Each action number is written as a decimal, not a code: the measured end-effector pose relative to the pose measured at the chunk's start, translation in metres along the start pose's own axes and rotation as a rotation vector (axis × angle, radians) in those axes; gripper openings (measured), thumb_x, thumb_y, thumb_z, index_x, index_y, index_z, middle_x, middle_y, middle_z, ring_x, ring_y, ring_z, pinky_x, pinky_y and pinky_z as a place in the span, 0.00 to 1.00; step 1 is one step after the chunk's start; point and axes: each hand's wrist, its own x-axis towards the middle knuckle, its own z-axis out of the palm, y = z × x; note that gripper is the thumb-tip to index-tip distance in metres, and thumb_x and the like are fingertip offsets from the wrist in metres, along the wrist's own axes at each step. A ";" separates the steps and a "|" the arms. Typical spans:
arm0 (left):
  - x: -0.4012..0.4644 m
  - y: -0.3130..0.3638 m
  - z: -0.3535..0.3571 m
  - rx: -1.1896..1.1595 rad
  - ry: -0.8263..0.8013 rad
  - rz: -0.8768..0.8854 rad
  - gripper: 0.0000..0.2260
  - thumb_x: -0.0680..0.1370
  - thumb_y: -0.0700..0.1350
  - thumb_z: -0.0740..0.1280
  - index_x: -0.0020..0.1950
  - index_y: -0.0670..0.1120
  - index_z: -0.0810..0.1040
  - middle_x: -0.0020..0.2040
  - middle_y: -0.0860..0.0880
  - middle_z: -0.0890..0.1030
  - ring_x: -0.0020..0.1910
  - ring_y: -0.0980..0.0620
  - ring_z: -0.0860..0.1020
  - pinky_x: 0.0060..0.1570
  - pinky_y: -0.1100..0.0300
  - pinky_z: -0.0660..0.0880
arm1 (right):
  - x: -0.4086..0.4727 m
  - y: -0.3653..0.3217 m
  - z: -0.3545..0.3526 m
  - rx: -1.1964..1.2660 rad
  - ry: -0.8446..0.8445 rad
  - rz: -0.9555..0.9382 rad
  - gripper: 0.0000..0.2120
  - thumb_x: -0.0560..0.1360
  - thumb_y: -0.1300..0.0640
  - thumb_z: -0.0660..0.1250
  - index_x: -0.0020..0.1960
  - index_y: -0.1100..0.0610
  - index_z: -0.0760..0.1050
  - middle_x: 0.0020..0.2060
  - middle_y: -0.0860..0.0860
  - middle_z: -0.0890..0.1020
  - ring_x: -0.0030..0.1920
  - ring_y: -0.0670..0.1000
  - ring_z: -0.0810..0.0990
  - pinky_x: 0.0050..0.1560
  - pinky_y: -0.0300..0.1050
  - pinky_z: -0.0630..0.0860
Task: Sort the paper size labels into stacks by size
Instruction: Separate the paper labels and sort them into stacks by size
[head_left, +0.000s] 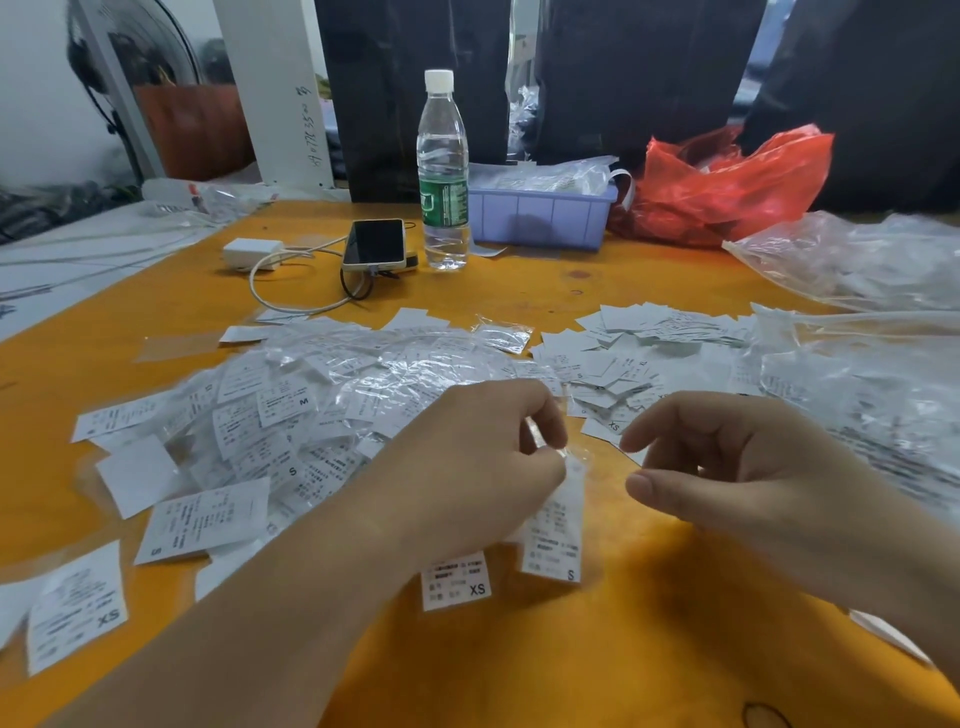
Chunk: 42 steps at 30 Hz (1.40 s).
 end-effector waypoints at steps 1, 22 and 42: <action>0.001 -0.001 -0.002 0.033 -0.004 -0.011 0.04 0.75 0.49 0.64 0.43 0.58 0.77 0.38 0.59 0.78 0.37 0.62 0.77 0.31 0.67 0.69 | 0.000 -0.001 0.000 -0.022 0.006 0.001 0.08 0.69 0.49 0.74 0.48 0.46 0.81 0.34 0.52 0.80 0.36 0.56 0.77 0.37 0.52 0.72; -0.002 0.002 0.021 0.279 0.037 0.200 0.08 0.78 0.48 0.60 0.51 0.59 0.76 0.53 0.61 0.69 0.47 0.60 0.70 0.43 0.64 0.69 | 0.015 0.011 -0.001 -0.842 0.088 0.220 0.25 0.80 0.50 0.60 0.76 0.44 0.58 0.72 0.41 0.65 0.71 0.46 0.58 0.68 0.44 0.60; -0.002 0.005 0.015 0.098 0.166 0.063 0.10 0.75 0.44 0.61 0.45 0.58 0.78 0.45 0.62 0.74 0.44 0.67 0.72 0.33 0.71 0.64 | 0.007 0.003 0.004 -0.825 0.295 0.029 0.15 0.76 0.59 0.63 0.61 0.48 0.76 0.41 0.47 0.82 0.42 0.53 0.80 0.42 0.52 0.79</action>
